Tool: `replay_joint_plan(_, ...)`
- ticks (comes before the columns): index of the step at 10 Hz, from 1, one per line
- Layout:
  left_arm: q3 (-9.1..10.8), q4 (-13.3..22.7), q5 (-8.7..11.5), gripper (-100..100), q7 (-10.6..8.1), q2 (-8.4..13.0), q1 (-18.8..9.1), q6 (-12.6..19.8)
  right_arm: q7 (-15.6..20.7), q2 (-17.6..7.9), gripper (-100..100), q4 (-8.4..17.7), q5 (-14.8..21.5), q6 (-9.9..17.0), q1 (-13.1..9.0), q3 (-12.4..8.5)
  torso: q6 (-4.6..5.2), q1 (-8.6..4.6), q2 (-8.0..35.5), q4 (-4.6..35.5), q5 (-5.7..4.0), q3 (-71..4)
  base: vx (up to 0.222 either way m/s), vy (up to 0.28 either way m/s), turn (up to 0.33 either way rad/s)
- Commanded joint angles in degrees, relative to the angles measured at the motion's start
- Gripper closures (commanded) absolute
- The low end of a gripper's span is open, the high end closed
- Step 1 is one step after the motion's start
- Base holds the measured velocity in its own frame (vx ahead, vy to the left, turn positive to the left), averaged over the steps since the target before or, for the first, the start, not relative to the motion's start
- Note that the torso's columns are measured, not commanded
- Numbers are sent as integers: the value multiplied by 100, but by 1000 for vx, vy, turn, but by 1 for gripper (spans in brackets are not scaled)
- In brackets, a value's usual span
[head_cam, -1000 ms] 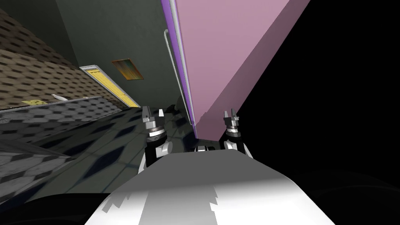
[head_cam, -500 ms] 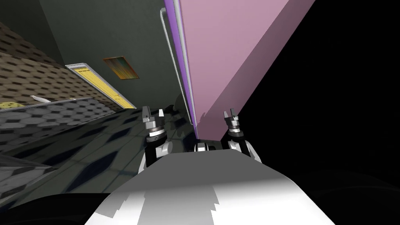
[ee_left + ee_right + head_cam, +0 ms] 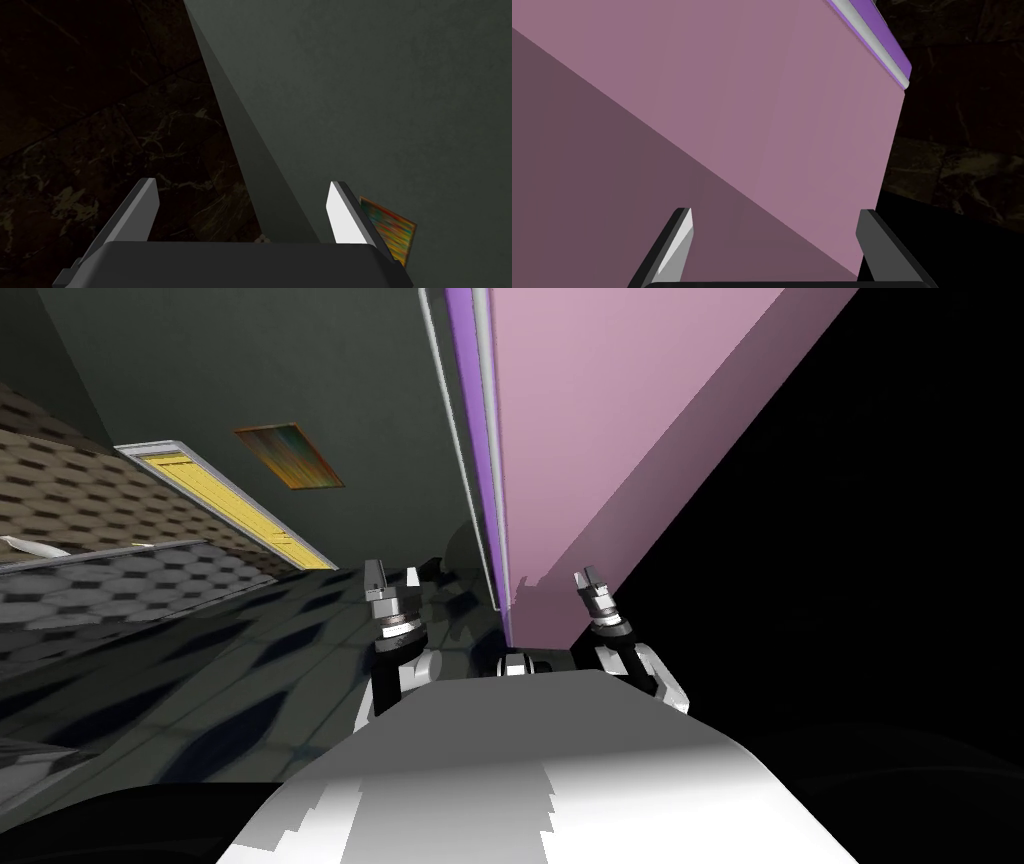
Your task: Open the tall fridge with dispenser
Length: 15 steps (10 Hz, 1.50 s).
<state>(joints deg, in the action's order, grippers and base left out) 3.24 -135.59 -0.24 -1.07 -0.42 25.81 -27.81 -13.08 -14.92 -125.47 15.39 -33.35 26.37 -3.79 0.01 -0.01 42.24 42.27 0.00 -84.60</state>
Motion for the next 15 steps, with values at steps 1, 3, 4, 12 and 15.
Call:
replay_joint_plan(1,0,0,0,0,0,0,0,0,-179,-344,-100,8,422,-15,-57,-260,-2,-10,5,1,-3,3,95,138,-101)
replay_joint_plan(3,0,0,0,0,0,0,0,0,-300,-589,-100,16,733,-30,-100,-444,-2,-2,8,1,0,3,49,140,-76)
replay_joint_plan(4,0,0,0,0,0,0,0,0,-300,-589,-100,16,866,-30,-100,-444,0,8,14,4,2,9,46,128,-63)
replay_joint_plan(12,0,0,0,0,0,0,0,0,-826,-1670,-100,30,2274,-90,-276,-1241,0,4,0,1,1,1,61,156,-95)
replay_joint_plan(15,0,0,0,0,0,0,0,0,-963,-1956,-100,26,2716,-103,-318,-1449,2,2,4,2,-1,3,39,120,-68)
